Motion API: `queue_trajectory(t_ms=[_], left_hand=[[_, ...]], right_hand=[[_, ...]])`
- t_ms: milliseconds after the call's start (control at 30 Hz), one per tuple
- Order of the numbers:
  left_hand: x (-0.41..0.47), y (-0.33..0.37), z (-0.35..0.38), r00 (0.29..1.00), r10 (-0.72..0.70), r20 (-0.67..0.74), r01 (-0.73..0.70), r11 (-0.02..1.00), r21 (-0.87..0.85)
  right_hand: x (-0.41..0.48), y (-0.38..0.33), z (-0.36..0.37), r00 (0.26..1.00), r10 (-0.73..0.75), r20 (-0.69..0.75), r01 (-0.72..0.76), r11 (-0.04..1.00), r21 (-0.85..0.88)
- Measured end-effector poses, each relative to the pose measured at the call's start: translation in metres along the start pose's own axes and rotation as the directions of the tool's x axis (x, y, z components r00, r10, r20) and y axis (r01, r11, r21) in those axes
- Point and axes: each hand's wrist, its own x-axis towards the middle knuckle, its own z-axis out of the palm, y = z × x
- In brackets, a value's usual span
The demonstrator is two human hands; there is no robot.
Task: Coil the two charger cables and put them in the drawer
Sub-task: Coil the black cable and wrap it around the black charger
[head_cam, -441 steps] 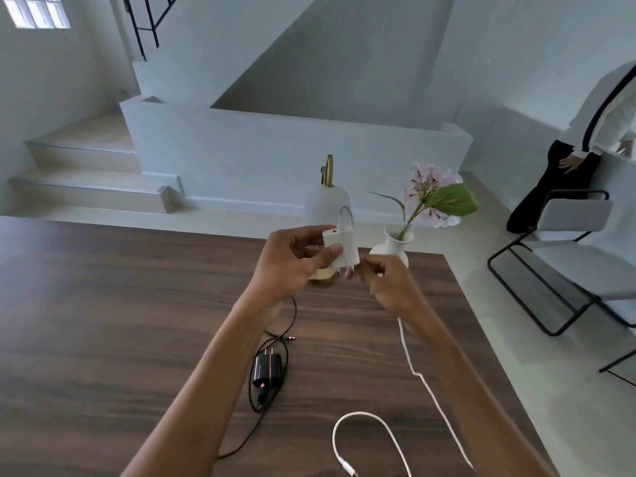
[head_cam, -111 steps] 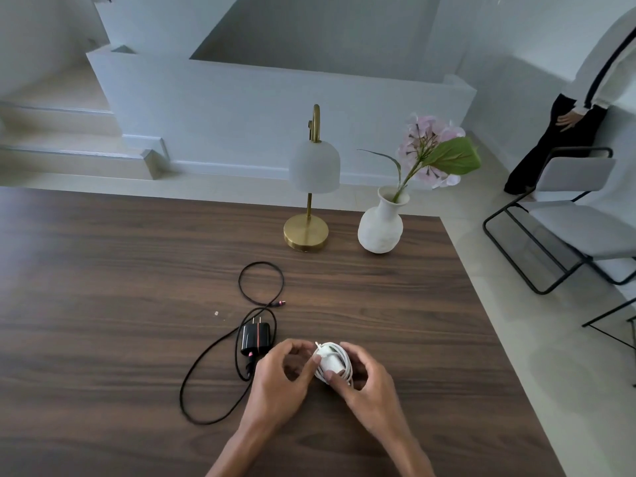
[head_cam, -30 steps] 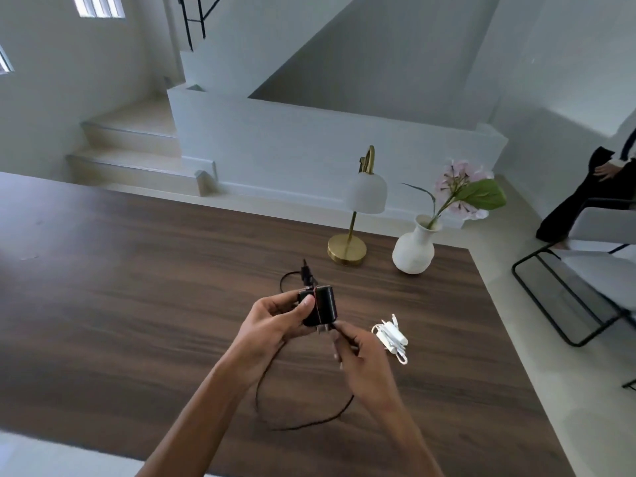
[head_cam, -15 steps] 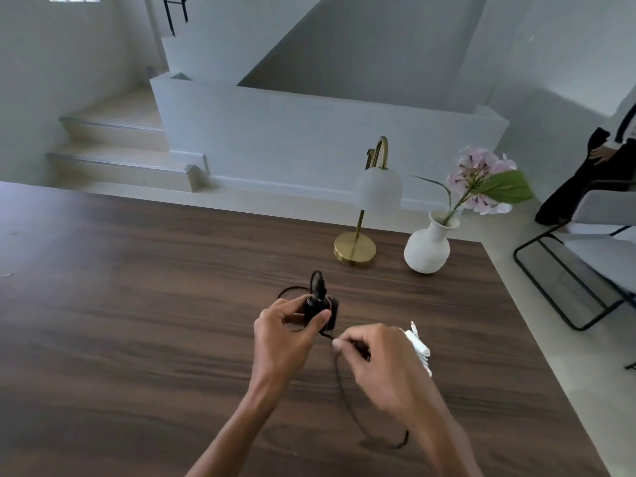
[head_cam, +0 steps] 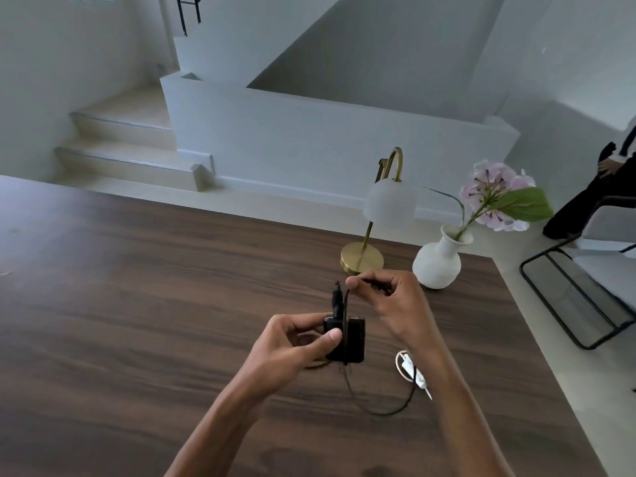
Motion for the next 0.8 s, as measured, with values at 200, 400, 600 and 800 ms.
queue_trajectory(t_ms=[200, 400, 600, 800], left_hand=[[0.011, -0.003, -0.006, 0.976, 0.023, -0.218, -0.067, 0.978, -0.196], [0.015, -0.006, -0.001, 0.878, -0.008, -0.479, -0.102, 0.974, -0.203], [0.014, -0.011, 0.0, 0.807, 0.33, -0.49, -0.115, 0.901, 0.418], [0.009, -0.011, -0.009, 0.864, 0.375, -0.336, -0.054, 0.733, 0.678]], right_hand=[[-0.025, 0.027, 0.037, 0.981, 0.185, 0.061, -0.192, 0.972, 0.138], [-0.05, 0.033, 0.045, 0.985, 0.115, 0.131, -0.093, 0.983, -0.159], [-0.05, 0.007, 0.024, 0.965, 0.109, 0.237, -0.004, 0.914, -0.407], [-0.03, -0.019, 0.01, 0.961, 0.057, 0.272, 0.086, 0.87, -0.486]])
